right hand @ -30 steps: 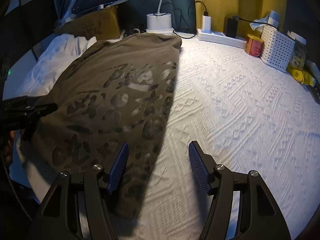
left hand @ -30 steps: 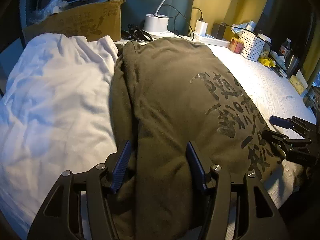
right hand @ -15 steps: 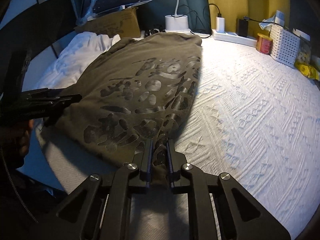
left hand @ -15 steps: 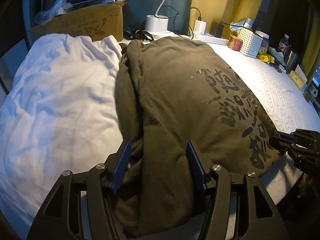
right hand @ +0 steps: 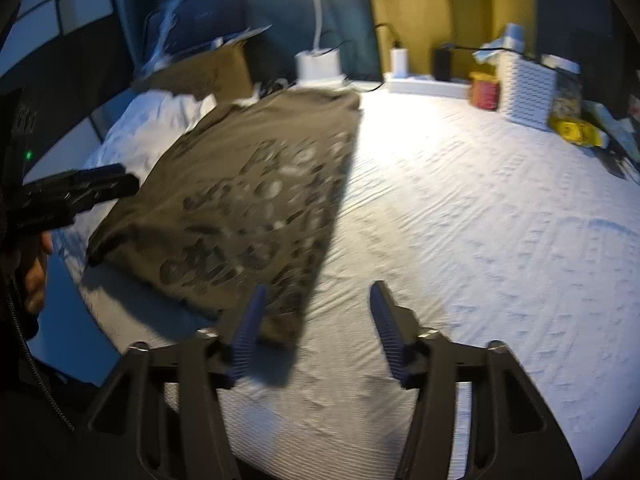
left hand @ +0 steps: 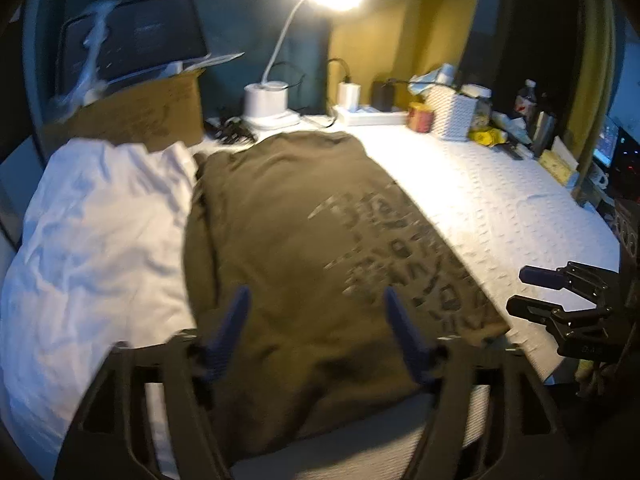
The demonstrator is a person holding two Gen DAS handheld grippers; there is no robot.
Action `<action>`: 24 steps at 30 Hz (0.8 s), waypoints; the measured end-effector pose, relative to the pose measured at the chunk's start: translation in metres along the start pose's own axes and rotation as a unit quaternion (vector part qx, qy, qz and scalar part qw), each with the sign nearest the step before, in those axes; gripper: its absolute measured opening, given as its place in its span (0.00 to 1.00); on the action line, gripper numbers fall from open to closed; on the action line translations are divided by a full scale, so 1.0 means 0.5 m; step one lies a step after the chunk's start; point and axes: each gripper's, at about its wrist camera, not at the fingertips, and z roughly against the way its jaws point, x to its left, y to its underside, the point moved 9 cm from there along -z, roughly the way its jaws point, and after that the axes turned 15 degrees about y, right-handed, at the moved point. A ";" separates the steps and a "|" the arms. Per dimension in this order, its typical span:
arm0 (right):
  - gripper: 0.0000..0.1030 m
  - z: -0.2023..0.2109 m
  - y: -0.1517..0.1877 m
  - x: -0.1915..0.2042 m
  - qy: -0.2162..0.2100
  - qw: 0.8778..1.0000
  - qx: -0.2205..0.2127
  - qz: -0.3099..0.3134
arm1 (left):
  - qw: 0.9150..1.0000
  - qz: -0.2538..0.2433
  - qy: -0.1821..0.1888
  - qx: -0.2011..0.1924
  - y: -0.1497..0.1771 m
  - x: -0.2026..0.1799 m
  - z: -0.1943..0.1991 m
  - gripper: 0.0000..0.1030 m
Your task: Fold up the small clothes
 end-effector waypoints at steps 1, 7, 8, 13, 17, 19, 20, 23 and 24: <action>0.58 0.004 -0.004 -0.012 0.004 1.000 -0.002 -0.005 | 1.000 -0.001 0.004 -0.003 -0.007 -0.008 -0.003 0.81; 0.59 0.022 -0.019 -0.088 0.029 0.999 -0.010 -0.038 | 0.999 -0.016 0.029 -0.015 -0.045 -0.067 -0.019 0.81; 0.59 0.026 -0.022 -0.101 0.033 0.998 -0.013 -0.044 | 0.999 -0.016 0.035 -0.015 -0.051 -0.075 -0.025 0.81; 0.59 0.038 -0.041 -0.150 0.049 0.997 -0.025 -0.062 | 0.998 -0.017 0.047 -0.022 -0.081 -0.115 -0.044 0.82; 0.59 0.053 -0.058 -0.191 0.062 0.995 -0.038 -0.071 | 0.998 -0.035 0.043 -0.042 -0.110 -0.145 -0.045 0.85; 0.59 0.061 -0.067 -0.206 0.067 0.994 -0.045 -0.075 | 0.997 -0.038 0.036 -0.051 -0.124 -0.152 -0.045 0.91; 0.59 0.067 -0.072 -0.215 0.071 0.993 -0.049 -0.077 | 0.997 -0.041 0.033 -0.059 -0.132 -0.158 -0.044 0.92; 0.59 0.084 -0.090 -0.239 0.079 0.991 -0.063 -0.083 | 0.996 -0.050 0.033 -0.070 -0.148 -0.171 -0.040 0.92; 0.59 0.090 -0.096 -0.248 0.082 0.991 -0.068 -0.084 | 0.995 -0.056 0.033 -0.075 -0.154 -0.178 -0.036 0.92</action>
